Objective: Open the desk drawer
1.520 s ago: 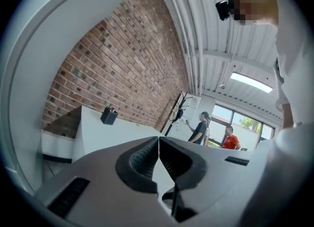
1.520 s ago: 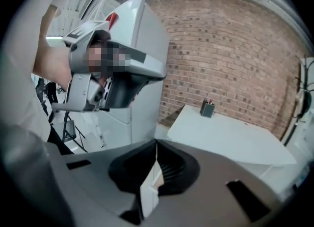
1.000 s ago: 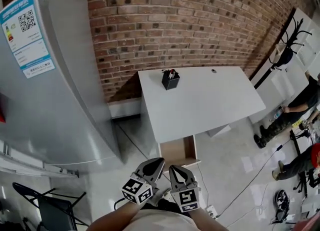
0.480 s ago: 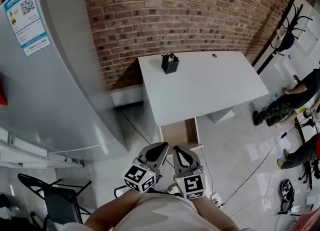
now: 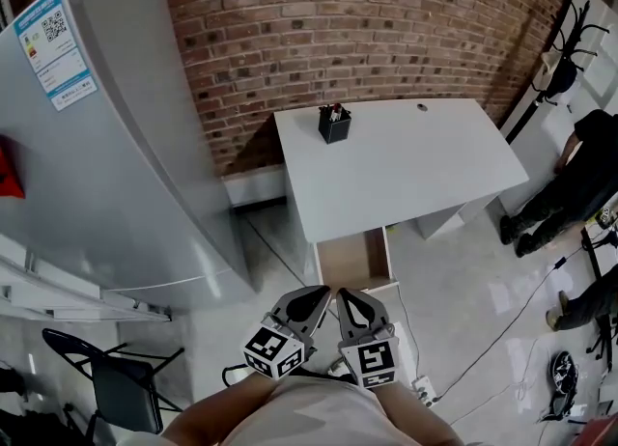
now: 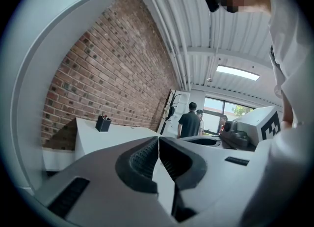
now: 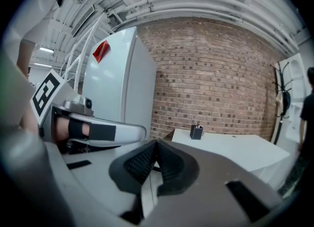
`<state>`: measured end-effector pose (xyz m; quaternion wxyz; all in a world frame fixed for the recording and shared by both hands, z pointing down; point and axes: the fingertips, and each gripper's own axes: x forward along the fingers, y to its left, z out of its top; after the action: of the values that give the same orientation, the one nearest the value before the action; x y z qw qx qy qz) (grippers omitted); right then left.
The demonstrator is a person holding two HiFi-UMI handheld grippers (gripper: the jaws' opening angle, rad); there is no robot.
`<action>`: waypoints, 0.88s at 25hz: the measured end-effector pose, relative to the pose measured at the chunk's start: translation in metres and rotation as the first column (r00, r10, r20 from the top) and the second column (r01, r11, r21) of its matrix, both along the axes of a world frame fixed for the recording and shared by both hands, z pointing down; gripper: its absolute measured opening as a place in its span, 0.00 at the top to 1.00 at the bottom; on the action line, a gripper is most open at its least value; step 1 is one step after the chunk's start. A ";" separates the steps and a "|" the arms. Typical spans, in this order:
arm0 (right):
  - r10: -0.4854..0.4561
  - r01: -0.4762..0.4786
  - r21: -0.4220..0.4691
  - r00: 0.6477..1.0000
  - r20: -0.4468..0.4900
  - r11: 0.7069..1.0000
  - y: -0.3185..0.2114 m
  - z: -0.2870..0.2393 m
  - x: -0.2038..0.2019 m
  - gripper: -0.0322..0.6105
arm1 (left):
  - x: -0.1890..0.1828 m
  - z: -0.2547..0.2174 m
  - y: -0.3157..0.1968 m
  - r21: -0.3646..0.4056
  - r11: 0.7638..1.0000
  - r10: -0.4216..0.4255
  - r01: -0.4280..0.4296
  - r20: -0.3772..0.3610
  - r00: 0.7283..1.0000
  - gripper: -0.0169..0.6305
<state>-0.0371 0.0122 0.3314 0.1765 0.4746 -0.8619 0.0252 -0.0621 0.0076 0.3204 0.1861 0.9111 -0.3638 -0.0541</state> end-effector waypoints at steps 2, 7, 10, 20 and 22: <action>-0.004 0.004 0.000 1.000 -0.002 1.000 -0.001 0.000 0.001 0.92 | 0.003 -0.001 0.001 0.002 1.000 0.006 -0.006 0.005 1.000 0.96; -0.014 0.014 0.014 1.000 -0.004 1.000 -0.003 -0.004 0.006 0.92 | 0.003 -0.003 -0.001 0.011 1.000 -0.011 0.011 0.013 1.000 0.96; -0.022 0.022 0.015 1.000 -0.006 1.000 -0.002 -0.006 0.008 0.92 | 0.003 -0.004 -0.001 0.009 1.000 -0.027 0.027 0.010 1.000 0.96; -0.027 0.027 0.003 0.999 -0.016 1.000 0.006 0.000 0.010 0.92 | 0.005 0.001 0.003 -0.004 0.999 -0.032 0.032 0.011 0.999 0.96; -0.028 0.028 0.003 0.999 -0.018 1.000 0.007 0.000 0.010 0.92 | 0.005 0.001 0.004 -0.004 0.999 -0.032 0.032 0.009 0.999 0.96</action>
<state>-0.0275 0.0191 0.3318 0.1839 0.4630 -0.8669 0.0172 -0.0576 0.0118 0.3218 0.1855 0.9049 -0.3795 -0.0520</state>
